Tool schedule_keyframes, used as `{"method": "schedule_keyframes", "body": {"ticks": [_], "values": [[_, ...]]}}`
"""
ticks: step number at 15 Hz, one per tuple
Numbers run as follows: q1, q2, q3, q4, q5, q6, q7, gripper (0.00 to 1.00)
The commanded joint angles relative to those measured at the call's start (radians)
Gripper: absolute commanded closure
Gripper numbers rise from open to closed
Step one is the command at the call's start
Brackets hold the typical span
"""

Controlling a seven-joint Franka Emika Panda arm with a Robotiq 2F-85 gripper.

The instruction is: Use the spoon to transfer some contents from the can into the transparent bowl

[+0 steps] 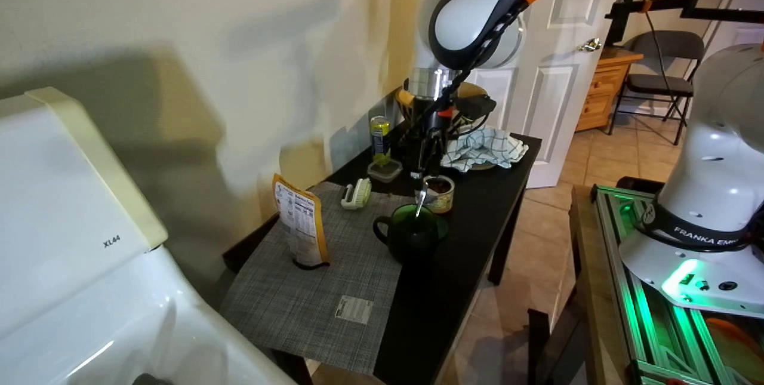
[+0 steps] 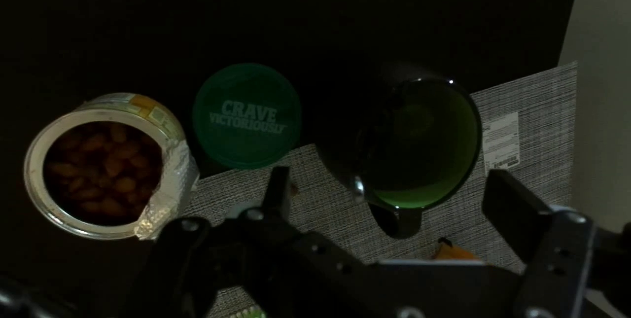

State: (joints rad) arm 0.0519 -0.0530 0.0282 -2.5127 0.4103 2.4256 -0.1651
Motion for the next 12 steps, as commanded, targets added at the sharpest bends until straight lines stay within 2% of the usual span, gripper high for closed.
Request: {"method": "schedule_keyframes", "body": {"ticks": [1, 5, 7, 12], "values": [[-0.001, 0.022, -0.005, 0.008, 0.028, 0.015, -0.036, 0.09], [-0.002, 0.034, -0.004, 0.006, 0.047, 0.048, -0.023, 0.44], [-0.001, 0.042, 0.000, 0.004, 0.043, 0.074, -0.011, 0.46], [-0.002, 0.068, 0.005, 0.002, 0.030, 0.122, 0.013, 0.39]]}}
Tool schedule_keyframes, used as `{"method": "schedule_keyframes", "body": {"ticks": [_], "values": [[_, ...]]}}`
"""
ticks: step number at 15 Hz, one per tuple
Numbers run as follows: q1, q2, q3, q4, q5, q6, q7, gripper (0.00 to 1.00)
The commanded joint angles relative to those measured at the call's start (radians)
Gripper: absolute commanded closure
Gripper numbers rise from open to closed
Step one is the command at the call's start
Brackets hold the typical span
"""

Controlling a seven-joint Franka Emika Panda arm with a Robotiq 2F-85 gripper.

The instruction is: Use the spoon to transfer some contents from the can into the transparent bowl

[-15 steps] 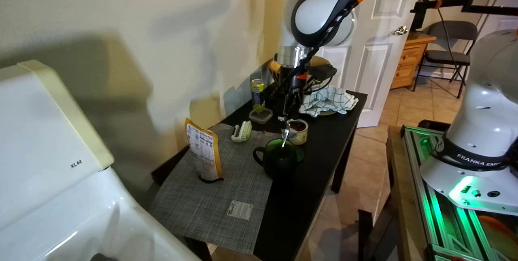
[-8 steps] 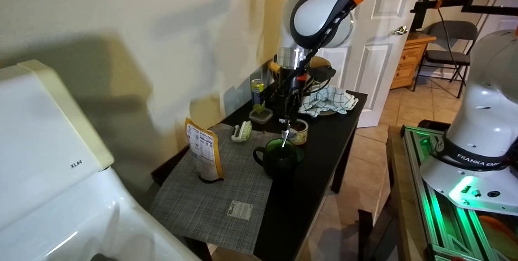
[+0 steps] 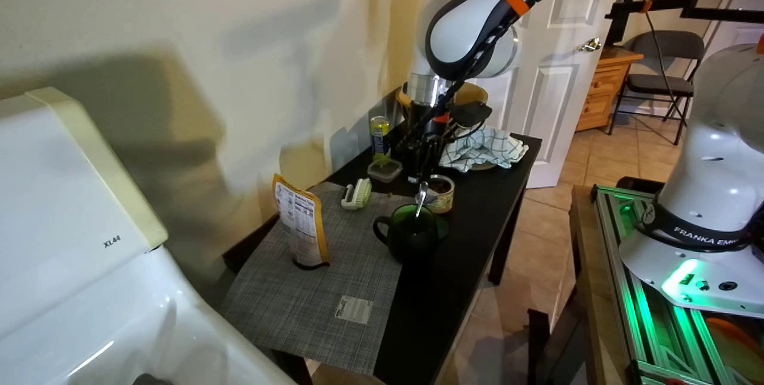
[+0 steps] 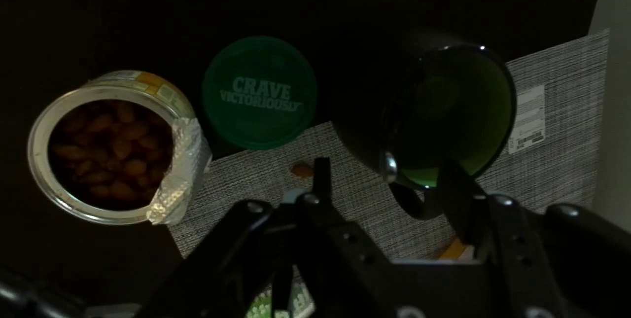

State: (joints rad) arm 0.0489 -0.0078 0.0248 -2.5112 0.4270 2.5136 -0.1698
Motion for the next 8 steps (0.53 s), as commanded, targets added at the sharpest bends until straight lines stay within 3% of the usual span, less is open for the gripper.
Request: {"method": "schedule_keyframes", "body": {"ticks": [1, 8], "values": [[0.001, 0.026, 0.010, -0.001, 0.010, 0.040, 0.024, 0.40], [0.000, 0.037, 0.015, -0.001, -0.006, 0.047, 0.059, 0.40]]}}
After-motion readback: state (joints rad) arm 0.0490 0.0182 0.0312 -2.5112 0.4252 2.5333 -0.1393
